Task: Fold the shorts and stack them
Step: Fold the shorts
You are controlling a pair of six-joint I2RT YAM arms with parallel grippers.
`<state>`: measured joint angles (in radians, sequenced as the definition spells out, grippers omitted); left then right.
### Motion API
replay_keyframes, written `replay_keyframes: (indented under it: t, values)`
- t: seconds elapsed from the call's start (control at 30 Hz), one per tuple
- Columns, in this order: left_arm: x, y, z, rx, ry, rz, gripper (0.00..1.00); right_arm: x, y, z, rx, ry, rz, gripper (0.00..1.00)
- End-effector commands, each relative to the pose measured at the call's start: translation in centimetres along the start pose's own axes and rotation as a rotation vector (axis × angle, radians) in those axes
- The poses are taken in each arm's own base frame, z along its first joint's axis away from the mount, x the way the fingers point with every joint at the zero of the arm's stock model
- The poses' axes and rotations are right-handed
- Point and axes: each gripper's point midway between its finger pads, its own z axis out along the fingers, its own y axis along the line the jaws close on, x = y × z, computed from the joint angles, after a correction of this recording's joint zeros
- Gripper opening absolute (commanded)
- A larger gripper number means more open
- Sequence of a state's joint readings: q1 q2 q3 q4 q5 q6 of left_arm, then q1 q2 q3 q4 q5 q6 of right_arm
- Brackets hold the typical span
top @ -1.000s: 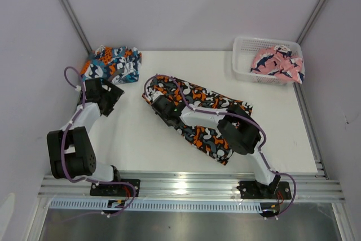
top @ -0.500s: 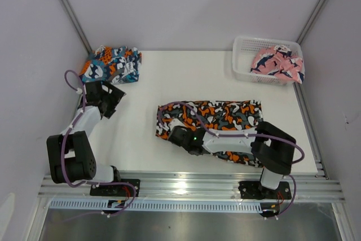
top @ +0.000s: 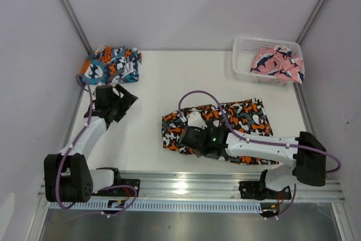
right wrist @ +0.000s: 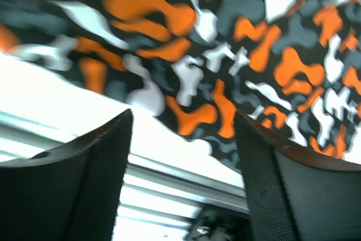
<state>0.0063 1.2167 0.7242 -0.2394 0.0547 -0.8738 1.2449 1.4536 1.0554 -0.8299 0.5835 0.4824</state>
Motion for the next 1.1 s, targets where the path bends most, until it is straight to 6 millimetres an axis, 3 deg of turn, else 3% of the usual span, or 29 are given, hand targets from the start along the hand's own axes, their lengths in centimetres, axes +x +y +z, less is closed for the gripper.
replay_keyframes:
  t: [0.0,0.1,0.13,0.17,0.23,0.27,0.33,0.37,0.4,0.5,0.63,1.07]
  values:
    - [0.9,-0.3,-1.1,0.033,-0.014,0.018,0.99,-5.2,2.8,-2.8,-0.158,-0.136,0.118,0.76]
    - [1.0,-0.1,-1.4,0.037,-0.018,0.026,0.99,-7.6,4.7,-2.7,-0.224,-0.157,0.114,0.77]
    - [1.3,0.2,-1.4,0.036,-0.015,0.025,0.99,-9.9,4.8,-3.2,-0.234,-0.183,0.142,0.77]
    - [1.5,0.2,-1.5,0.043,-0.011,0.022,0.99,-10.0,5.4,-1.9,-0.208,-0.146,0.12,0.77]
    - [2.3,1.0,-1.4,0.039,-0.002,0.011,0.99,-11.7,6.0,-1.4,-0.196,-0.145,0.12,0.78]
    - [2.1,0.9,-1.7,0.051,-0.015,0.008,0.99,-13.7,6.5,-2.0,-0.211,-0.174,0.135,0.79]
    - [2.9,2.0,-1.6,0.04,-0.012,0.003,0.99,-14.3,8.0,-0.3,-0.201,-0.151,0.116,0.79]
    - [2.9,2.1,-1.7,0.046,-0.022,0.003,0.99,-15.9,8.1,-0.4,-0.199,-0.17,0.137,0.79]
    - [3.1,2.7,-1.6,0.032,-0.023,0.002,0.99,-15.6,8.6,1.3,-0.176,-0.14,0.127,0.8]
    - [3.2,2.8,-1.7,0.038,-0.025,0.006,0.99,-17.2,8.5,2.9,-0.149,-0.144,0.169,0.79]
    - [3.7,3.2,-1.5,0.038,-0.018,0.01,0.99,-17.9,8.1,5.7,-0.117,-0.123,0.222,0.77]
    - [4.2,3.9,-0.6,0.031,-0.012,0.015,0.99,-18.7,7.9,9.0,0.006,-0.149,0.327,0.65]
